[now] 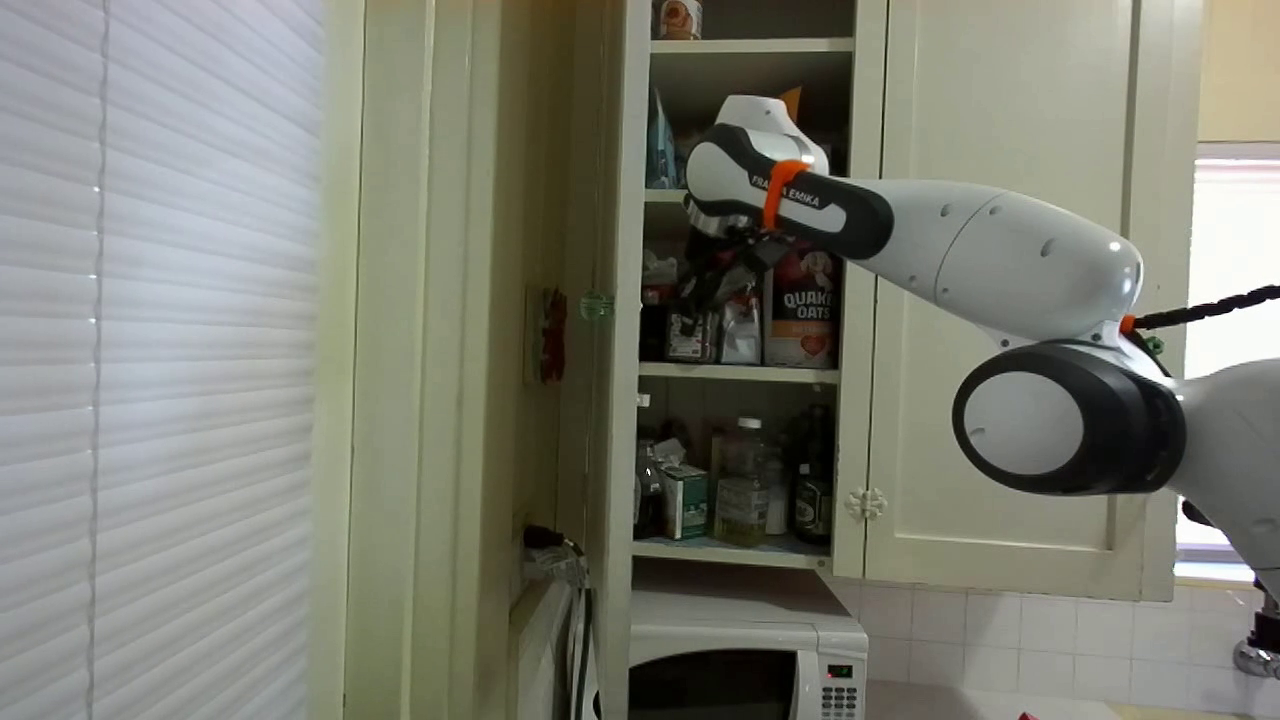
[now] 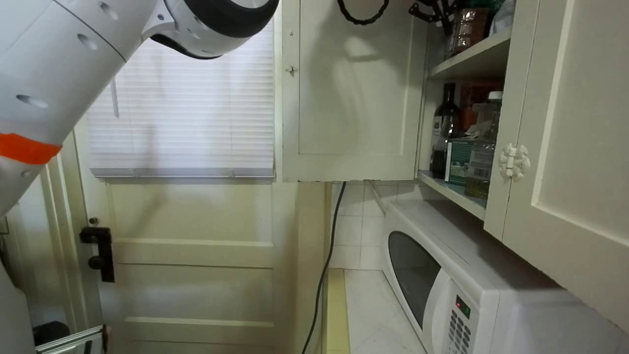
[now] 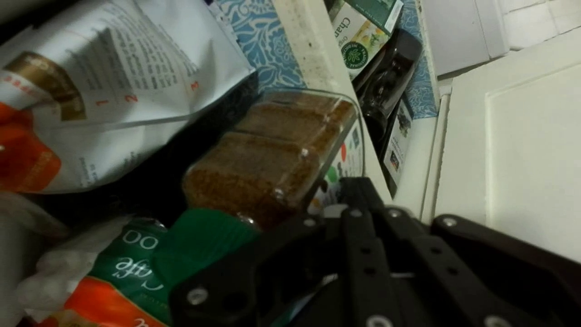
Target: Move one bottle from the counter to the cabinet's second shelf
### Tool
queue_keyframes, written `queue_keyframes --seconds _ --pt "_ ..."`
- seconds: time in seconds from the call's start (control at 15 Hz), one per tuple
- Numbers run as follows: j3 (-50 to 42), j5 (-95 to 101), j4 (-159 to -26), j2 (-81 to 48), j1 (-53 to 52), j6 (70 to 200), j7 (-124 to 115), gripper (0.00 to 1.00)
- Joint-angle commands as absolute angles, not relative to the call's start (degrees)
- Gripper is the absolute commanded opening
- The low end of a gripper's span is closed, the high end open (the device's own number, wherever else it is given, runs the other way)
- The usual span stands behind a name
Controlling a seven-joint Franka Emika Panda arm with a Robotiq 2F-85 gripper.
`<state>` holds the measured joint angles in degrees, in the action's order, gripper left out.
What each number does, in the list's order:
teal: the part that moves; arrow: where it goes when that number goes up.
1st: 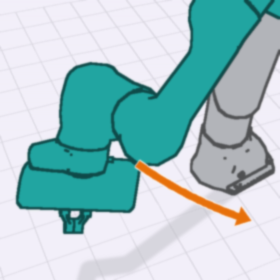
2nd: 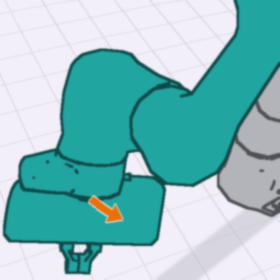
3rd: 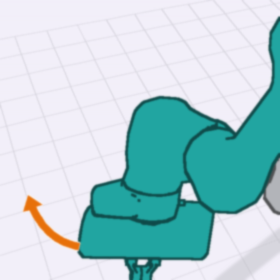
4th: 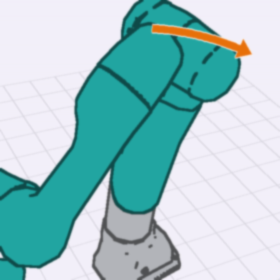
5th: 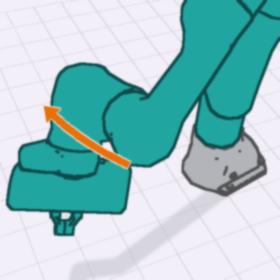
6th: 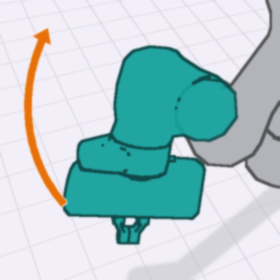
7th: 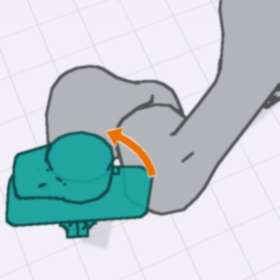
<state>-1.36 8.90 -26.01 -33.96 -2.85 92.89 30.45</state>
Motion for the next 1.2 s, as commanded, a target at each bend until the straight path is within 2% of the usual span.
queue_keyframes --seconds 0.0,1.13 --pt "-2.42 11.07 -26.08 -34.82 -2.80 94.01 31.91 0.00" --pt "-0.87 8.76 -24.83 -36.75 -1.80 89.05 33.45 0.00"
